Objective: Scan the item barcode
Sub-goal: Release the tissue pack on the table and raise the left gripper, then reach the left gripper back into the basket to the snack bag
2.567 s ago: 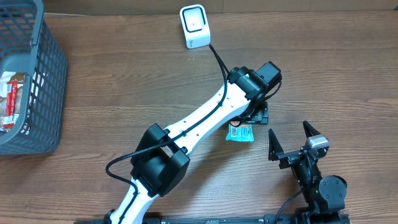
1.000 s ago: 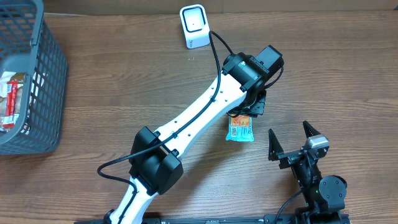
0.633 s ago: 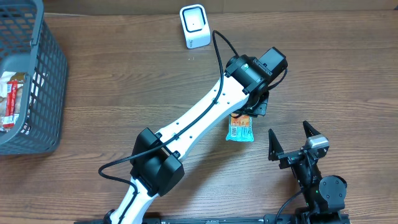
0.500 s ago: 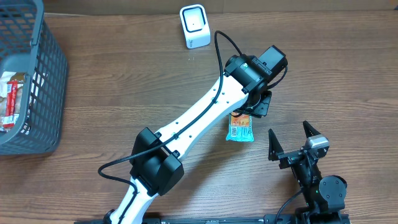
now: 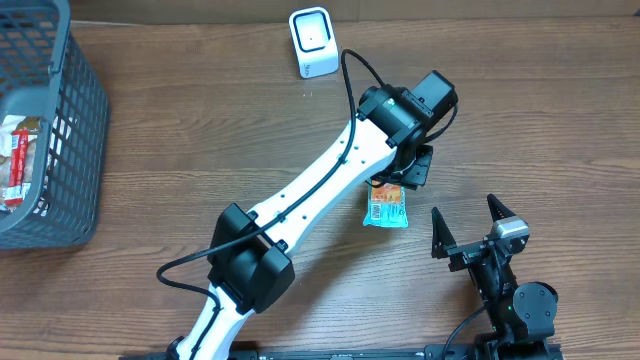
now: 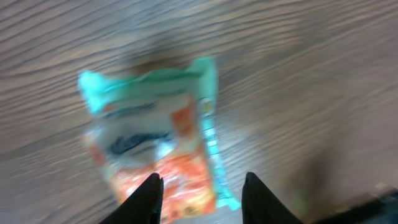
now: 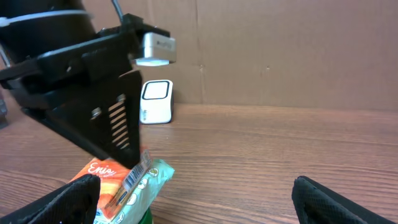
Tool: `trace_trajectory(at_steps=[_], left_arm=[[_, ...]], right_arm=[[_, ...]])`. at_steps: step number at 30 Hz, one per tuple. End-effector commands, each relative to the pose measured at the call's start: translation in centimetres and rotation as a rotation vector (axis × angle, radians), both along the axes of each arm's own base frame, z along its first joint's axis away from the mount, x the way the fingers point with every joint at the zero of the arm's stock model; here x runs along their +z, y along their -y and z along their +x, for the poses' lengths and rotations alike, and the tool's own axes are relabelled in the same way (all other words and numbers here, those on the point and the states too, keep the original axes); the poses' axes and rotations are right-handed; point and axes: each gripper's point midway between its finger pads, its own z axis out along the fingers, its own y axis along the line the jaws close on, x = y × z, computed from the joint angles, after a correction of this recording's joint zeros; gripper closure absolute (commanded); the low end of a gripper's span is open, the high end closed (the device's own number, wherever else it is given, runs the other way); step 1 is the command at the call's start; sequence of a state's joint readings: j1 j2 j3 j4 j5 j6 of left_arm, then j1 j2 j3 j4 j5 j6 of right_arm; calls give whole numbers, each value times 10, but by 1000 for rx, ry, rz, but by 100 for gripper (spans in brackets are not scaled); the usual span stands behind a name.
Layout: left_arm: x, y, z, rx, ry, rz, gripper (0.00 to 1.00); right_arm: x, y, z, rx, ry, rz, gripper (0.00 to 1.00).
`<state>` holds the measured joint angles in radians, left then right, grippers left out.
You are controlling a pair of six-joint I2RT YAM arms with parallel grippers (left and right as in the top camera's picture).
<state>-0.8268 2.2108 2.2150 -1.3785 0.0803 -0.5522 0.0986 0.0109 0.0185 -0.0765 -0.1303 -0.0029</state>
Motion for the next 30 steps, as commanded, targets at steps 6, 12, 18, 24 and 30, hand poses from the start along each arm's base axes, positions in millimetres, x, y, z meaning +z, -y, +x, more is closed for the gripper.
trace_trajectory(at_steps=[6, 12, 18, 24, 30], left_arm=[[79, -62, 42, 129, 260, 68, 64], [197, -184, 88, 394, 610, 141, 48], [285, -333, 94, 636, 858, 287, 8], [292, -463, 73, 827, 818, 492, 0], [267, -553, 54, 952, 690, 565, 0]], right_arm=[[-3, 2, 1, -9, 0, 3, 0], [-3, 2, 1, -9, 0, 3, 0], [-2, 2, 1, -9, 0, 3, 0], [-3, 2, 1, -9, 0, 3, 0], [-2, 2, 1, -9, 0, 3, 0]])
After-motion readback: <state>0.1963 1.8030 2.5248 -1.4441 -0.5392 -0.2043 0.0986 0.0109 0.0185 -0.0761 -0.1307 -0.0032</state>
